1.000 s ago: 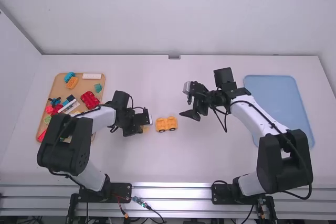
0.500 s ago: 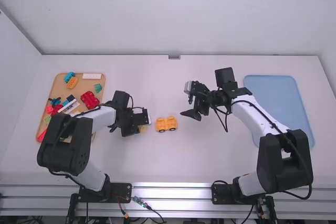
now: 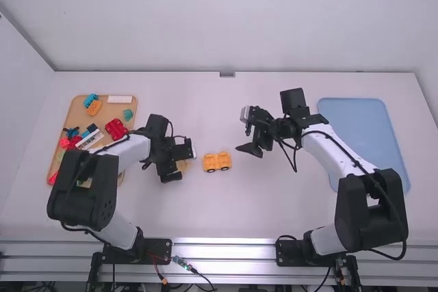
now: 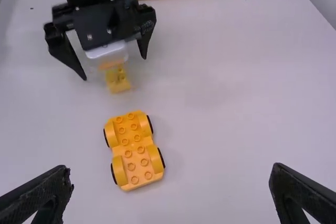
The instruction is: Assemble lego blocks to make yellow taxi
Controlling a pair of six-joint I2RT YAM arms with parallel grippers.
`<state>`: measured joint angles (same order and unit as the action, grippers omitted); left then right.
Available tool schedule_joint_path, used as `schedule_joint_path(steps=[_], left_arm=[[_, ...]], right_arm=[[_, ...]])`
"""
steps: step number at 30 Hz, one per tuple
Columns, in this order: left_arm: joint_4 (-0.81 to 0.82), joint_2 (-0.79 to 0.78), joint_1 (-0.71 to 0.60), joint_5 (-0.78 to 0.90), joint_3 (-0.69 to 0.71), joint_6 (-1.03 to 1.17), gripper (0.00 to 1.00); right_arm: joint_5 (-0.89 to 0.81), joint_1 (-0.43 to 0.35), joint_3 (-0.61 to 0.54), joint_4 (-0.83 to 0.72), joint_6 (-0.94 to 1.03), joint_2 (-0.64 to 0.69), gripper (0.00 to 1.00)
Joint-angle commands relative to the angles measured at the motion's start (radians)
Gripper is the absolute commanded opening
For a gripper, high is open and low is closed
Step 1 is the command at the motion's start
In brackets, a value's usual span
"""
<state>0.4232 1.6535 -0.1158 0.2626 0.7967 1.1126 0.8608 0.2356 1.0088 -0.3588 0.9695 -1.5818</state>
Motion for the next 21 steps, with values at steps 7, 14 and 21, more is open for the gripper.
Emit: schedule_joint_path(steps=[7,14,21], left_arm=[[0.220,-0.275,0.090,0.404,0.053,0.299,0.99],[0.063,-0.330,0.227,0.640,-0.097,0.403,0.99],[-0.216,-0.330,0.224,0.627,-0.220,0.290,0.99]], right_arm=[[-0.032,0.012,-0.001,-0.013,0.030,-0.032,0.99],[0.172,-0.013,-0.132,0.239,0.193,-0.163,0.99],[0.196,-0.014,-0.179,0.387,0.194,-0.188,0.99]])
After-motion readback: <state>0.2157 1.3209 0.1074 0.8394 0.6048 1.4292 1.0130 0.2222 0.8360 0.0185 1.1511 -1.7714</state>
